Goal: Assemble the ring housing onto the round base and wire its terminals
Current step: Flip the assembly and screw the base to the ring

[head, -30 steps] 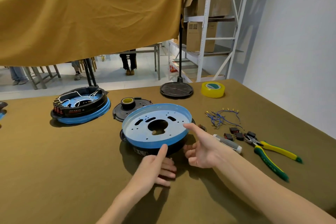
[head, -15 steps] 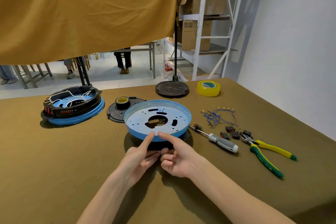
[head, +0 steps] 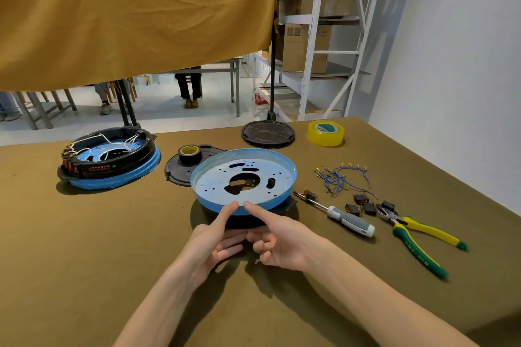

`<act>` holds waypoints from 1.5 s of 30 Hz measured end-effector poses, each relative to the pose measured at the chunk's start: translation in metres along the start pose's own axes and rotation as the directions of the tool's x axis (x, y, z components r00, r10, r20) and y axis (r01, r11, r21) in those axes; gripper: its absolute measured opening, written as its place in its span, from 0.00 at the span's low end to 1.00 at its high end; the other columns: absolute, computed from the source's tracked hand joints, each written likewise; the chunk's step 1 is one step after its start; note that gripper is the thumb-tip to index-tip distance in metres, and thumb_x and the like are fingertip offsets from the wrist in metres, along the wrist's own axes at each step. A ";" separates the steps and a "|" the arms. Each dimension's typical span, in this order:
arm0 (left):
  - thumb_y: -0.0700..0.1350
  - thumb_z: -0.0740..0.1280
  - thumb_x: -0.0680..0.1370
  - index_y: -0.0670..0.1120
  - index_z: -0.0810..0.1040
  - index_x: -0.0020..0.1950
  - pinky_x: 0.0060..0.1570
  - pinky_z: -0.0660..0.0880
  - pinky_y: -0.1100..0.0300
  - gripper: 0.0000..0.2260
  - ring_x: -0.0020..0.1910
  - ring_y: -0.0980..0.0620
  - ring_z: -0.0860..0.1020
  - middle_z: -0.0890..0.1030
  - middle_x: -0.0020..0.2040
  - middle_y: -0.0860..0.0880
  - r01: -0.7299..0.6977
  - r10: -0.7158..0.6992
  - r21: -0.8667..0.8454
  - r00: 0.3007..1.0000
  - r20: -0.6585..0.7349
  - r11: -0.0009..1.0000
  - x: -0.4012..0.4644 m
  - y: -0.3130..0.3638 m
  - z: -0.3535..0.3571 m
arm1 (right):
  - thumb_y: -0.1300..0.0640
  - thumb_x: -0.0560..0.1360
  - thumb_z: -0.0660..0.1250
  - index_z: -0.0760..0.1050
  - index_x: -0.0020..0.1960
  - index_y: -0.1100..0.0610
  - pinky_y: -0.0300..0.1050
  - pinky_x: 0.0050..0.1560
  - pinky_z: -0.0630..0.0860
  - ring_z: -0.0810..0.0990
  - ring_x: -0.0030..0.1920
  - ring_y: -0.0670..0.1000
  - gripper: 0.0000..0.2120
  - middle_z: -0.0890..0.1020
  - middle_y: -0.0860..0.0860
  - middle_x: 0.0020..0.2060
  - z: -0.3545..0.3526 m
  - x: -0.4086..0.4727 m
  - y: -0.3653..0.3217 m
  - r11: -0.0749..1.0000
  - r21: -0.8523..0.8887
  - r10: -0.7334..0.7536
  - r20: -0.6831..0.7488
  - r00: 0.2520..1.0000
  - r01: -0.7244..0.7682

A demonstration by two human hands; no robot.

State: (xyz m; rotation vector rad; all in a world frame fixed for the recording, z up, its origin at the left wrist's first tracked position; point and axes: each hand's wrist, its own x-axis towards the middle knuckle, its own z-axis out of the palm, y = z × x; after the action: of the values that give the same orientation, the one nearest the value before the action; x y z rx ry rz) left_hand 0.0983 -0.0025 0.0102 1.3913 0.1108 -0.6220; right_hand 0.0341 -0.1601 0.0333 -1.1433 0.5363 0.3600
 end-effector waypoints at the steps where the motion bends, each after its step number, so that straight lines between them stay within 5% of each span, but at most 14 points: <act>1: 0.62 0.79 0.64 0.43 0.74 0.59 0.39 0.84 0.56 0.33 0.46 0.49 0.88 0.88 0.48 0.41 0.004 -0.003 -0.039 1.000 0.003 0.999 -0.001 0.000 0.000 | 0.41 0.64 0.83 0.75 0.64 0.57 0.38 0.29 0.73 0.77 0.31 0.46 0.36 0.83 0.54 0.43 -0.007 -0.002 -0.003 0.999 -0.049 -0.001 0.006 1.000 0.001; 5: 0.59 0.83 0.56 0.42 0.74 0.58 0.36 0.83 0.57 0.38 0.50 0.47 0.87 0.86 0.54 0.38 0.060 -0.059 -0.198 0.998 0.012 0.978 -0.006 0.005 -0.009 | 0.48 0.72 0.79 0.76 0.60 0.59 0.39 0.31 0.75 0.79 0.30 0.46 0.24 0.87 0.52 0.37 -0.038 -0.011 -0.018 0.904 -0.410 -0.195 -0.139 0.971 0.123; 8: 0.56 0.84 0.59 0.42 0.74 0.62 0.31 0.81 0.60 0.38 0.33 0.56 0.80 0.86 0.53 0.36 0.160 -0.139 -0.295 0.986 0.091 0.942 -0.010 0.013 -0.014 | 0.48 0.71 0.79 0.75 0.65 0.57 0.36 0.28 0.72 0.76 0.29 0.44 0.27 0.81 0.50 0.34 -0.055 -0.010 -0.029 0.646 -0.715 -0.503 -0.135 0.854 0.267; 10: 0.58 0.81 0.64 0.42 0.73 0.64 0.30 0.81 0.61 0.36 0.26 0.57 0.71 0.86 0.53 0.36 0.174 -0.155 -0.288 0.984 0.088 0.942 -0.008 0.016 -0.015 | 0.50 0.71 0.80 0.71 0.70 0.55 0.35 0.30 0.73 0.78 0.31 0.43 0.33 0.82 0.51 0.38 -0.064 -0.011 -0.037 0.601 -0.736 -0.441 0.021 0.897 0.312; 12: 0.61 0.79 0.64 0.41 0.72 0.65 0.30 0.81 0.62 0.38 0.25 0.58 0.69 0.86 0.54 0.36 0.168 -0.147 -0.283 0.985 0.094 0.944 -0.006 0.020 -0.018 | 0.51 0.71 0.80 0.76 0.65 0.54 0.37 0.34 0.76 0.79 0.34 0.42 0.26 0.82 0.49 0.40 -0.073 -0.014 -0.047 0.539 -0.793 -0.271 0.156 0.950 0.284; 14: 0.62 0.78 0.64 0.40 0.71 0.67 0.30 0.81 0.62 0.40 0.22 0.58 0.68 0.86 0.56 0.36 0.168 -0.141 -0.307 0.984 0.108 0.937 -0.005 0.023 -0.024 | 0.56 0.73 0.77 0.79 0.59 0.52 0.40 0.37 0.79 0.80 0.36 0.43 0.16 0.84 0.48 0.38 -0.082 -0.007 -0.052 0.415 -0.876 -0.302 0.122 0.945 0.246; 17: 0.63 0.78 0.65 0.38 0.72 0.67 0.28 0.80 0.63 0.41 0.21 0.59 0.67 0.85 0.57 0.37 0.192 -0.157 -0.317 0.978 0.134 0.929 -0.005 0.025 -0.036 | 0.60 0.78 0.69 0.81 0.57 0.53 0.48 0.49 0.82 0.82 0.45 0.46 0.09 0.83 0.48 0.45 -0.095 0.017 -0.053 0.268 -0.959 -0.734 -0.142 0.664 0.091; 19: 0.63 0.78 0.65 0.38 0.72 0.67 0.27 0.79 0.63 0.41 0.23 0.59 0.66 0.85 0.57 0.37 0.216 -0.174 -0.336 0.973 0.149 0.917 -0.004 0.026 -0.040 | 0.58 0.82 0.64 0.82 0.59 0.54 0.52 0.56 0.80 0.81 0.53 0.50 0.10 0.80 0.51 0.53 -0.103 0.031 -0.054 0.192 -0.980 -0.854 -0.144 0.500 0.046; 24: 0.62 0.81 0.63 0.35 0.75 0.68 0.23 0.75 0.65 0.43 0.31 0.59 0.62 0.84 0.59 0.37 0.249 -0.188 -0.388 0.964 0.189 0.887 -0.002 0.029 -0.047 | 0.52 0.82 0.64 0.82 0.66 0.53 0.56 0.64 0.76 0.78 0.62 0.56 0.15 0.79 0.55 0.63 -0.110 0.047 -0.074 0.017 -0.994 -0.675 -0.089 0.732 -0.105; 31: 0.66 0.76 0.66 0.37 0.74 0.68 0.26 0.76 0.67 0.43 0.27 0.59 0.63 0.85 0.57 0.37 0.227 -0.188 -0.211 0.964 0.188 0.951 0.003 0.031 -0.042 | 0.57 0.78 0.70 0.82 0.56 0.53 0.51 0.50 0.82 0.82 0.50 0.53 0.07 0.84 0.52 0.50 -0.106 0.053 -0.094 0.045 -0.985 -0.570 -0.161 0.806 -0.165; 35: 0.70 0.73 0.64 0.40 0.71 0.68 0.31 0.80 0.61 0.44 0.24 0.58 0.64 0.87 0.51 0.40 0.138 -0.140 0.034 0.987 0.079 0.990 0.007 0.033 -0.035 | 0.55 0.77 0.71 0.74 0.41 0.50 0.46 0.34 0.72 0.80 0.42 0.53 0.08 0.79 0.50 0.39 -0.114 0.056 -0.099 -0.072 -0.978 -0.598 -0.117 0.793 -0.198; 38: 0.71 0.70 0.69 0.40 0.72 0.65 0.32 0.80 0.60 0.40 0.24 0.59 0.69 0.88 0.47 0.42 0.078 -0.078 0.101 0.997 -0.001 0.992 0.010 0.036 -0.033 | 0.54 0.76 0.71 0.73 0.38 0.51 0.46 0.33 0.70 0.79 0.41 0.55 0.10 0.79 0.50 0.38 -0.116 0.052 -0.105 -0.159 -0.973 -0.587 -0.044 0.809 -0.169; 41: 0.71 0.70 0.70 0.42 0.72 0.68 0.33 0.81 0.57 0.40 0.50 0.51 0.81 0.83 0.61 0.39 0.049 -0.045 0.090 0.998 -0.052 0.995 0.008 0.034 -0.029 | 0.57 0.78 0.69 0.82 0.45 0.52 0.47 0.40 0.75 0.80 0.42 0.54 0.05 0.85 0.51 0.45 -0.123 0.052 -0.102 -0.238 -0.962 -0.564 0.025 0.825 -0.133; 45: 0.68 0.73 0.66 0.43 0.63 0.80 0.44 0.79 0.54 0.50 0.69 0.42 0.73 0.74 0.73 0.39 -0.021 0.029 0.109 0.997 -0.077 0.994 0.009 0.028 -0.023 | 0.58 0.81 0.68 0.82 0.54 0.59 0.48 0.51 0.78 0.80 0.47 0.52 0.06 0.85 0.53 0.49 -0.137 0.053 -0.091 0.148 -0.988 -0.788 -0.085 0.610 0.053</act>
State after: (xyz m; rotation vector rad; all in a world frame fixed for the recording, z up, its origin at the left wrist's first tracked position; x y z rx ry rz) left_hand 0.1257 0.0176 0.0267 1.5203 0.1234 -0.5592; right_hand 0.0961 -0.3213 0.0300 -2.6466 0.4573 -0.4242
